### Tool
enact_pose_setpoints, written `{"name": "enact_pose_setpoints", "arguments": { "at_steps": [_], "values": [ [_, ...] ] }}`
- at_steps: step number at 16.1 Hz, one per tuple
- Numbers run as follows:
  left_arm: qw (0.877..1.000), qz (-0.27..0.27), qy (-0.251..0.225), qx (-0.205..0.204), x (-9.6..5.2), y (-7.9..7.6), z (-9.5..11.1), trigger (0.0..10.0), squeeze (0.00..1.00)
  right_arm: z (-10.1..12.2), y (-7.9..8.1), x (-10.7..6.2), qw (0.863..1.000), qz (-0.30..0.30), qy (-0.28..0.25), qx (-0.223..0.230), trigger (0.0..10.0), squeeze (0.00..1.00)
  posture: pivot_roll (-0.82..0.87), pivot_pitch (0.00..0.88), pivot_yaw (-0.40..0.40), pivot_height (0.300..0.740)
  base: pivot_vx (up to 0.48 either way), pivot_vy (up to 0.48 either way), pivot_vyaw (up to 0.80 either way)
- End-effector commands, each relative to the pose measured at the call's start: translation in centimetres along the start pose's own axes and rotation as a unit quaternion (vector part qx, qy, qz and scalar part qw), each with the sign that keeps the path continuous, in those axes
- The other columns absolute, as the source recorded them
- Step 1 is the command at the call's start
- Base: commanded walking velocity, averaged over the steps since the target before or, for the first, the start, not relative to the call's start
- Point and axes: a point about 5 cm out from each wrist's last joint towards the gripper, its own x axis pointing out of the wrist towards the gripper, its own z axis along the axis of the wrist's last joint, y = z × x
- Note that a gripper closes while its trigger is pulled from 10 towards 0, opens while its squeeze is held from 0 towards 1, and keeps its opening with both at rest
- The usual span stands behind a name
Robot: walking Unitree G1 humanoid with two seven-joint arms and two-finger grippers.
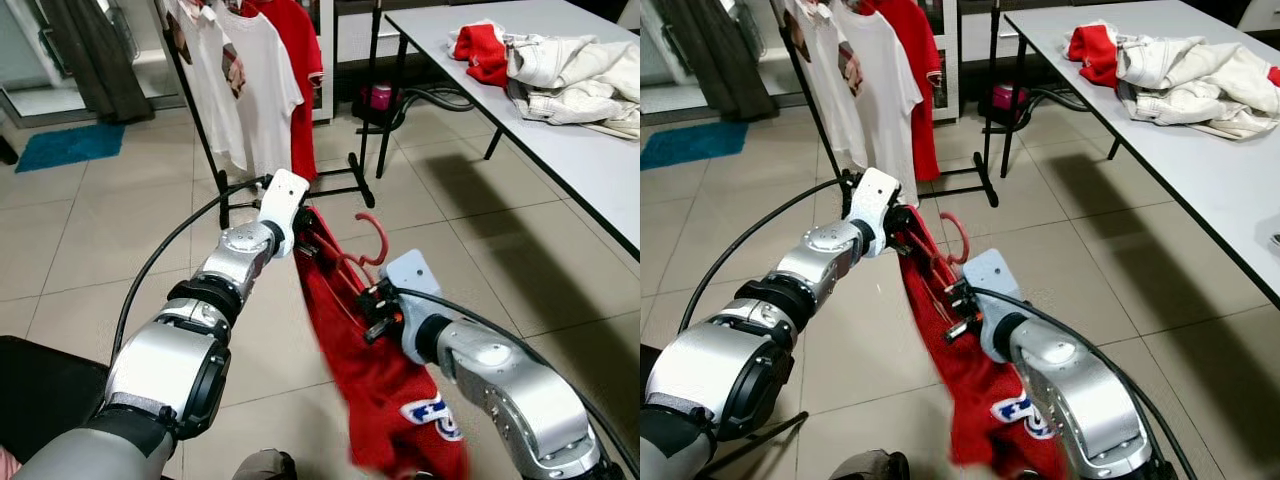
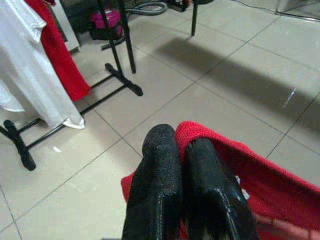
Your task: Hang hanger
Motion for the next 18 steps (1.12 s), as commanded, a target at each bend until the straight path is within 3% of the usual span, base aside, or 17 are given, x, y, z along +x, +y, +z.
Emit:
{"name": "enact_pose_setpoints", "arguments": {
  "at_steps": [1,4,9,10,14,18],
  "values": [
    [1.0,-0.004,-0.004,0.02,0.1,0.1,0.8,0.0,0.0,-0.2,-1.5,0.0,0.997,-0.071,0.008,0.018,10.0,0.0,0.0,0.057,0.103,0.74,0.0,0.0,0.0],
    [1.0,-0.013,-0.023,0.015,0.0,0.1,1.6,0.0,0.0,-1.4,-3.9,0.1,0.972,-0.219,0.015,0.082,10.0,0.0,0.0,0.053,0.107,0.74,0.0,0.0,0.0],
    [0.998,-0.008,-0.056,-0.008,-0.7,1.2,2.0,0.0,0.0,-2.2,-5.4,0.1,0.945,-0.309,0.013,0.104,10.0,0.0,0.01,0.049,0.096,0.74,0.0,0.0,0.0],
    [0.998,-0.013,-0.057,-0.024,-0.8,1.2,2.0,0.0,0.0,-2.1,-6.1,-0.1,0.935,-0.34,0.007,0.104,10.0,0.0,0.02,0.046,0.096,0.74,0.0,0.0,0.0],
    [0.998,-0.042,-0.033,-0.027,-1.4,0.1,0.1,0.0,0.0,-1.2,-8.2,-1.3,0.888,-0.448,-0.036,0.097,10.0,0.0,0.02,0.047,0.103,0.74,0.0,0.0,0.0],
    [0.998,-0.035,-0.016,-0.046,-2.8,0.0,-1.7,0.0,0.0,-1.4,-10.2,-2.8,0.848,-0.519,-0.053,0.095,10.0,0.0,0.03,0.053,0.1,0.74,0.0,0.0,0.0]
  ]
}}
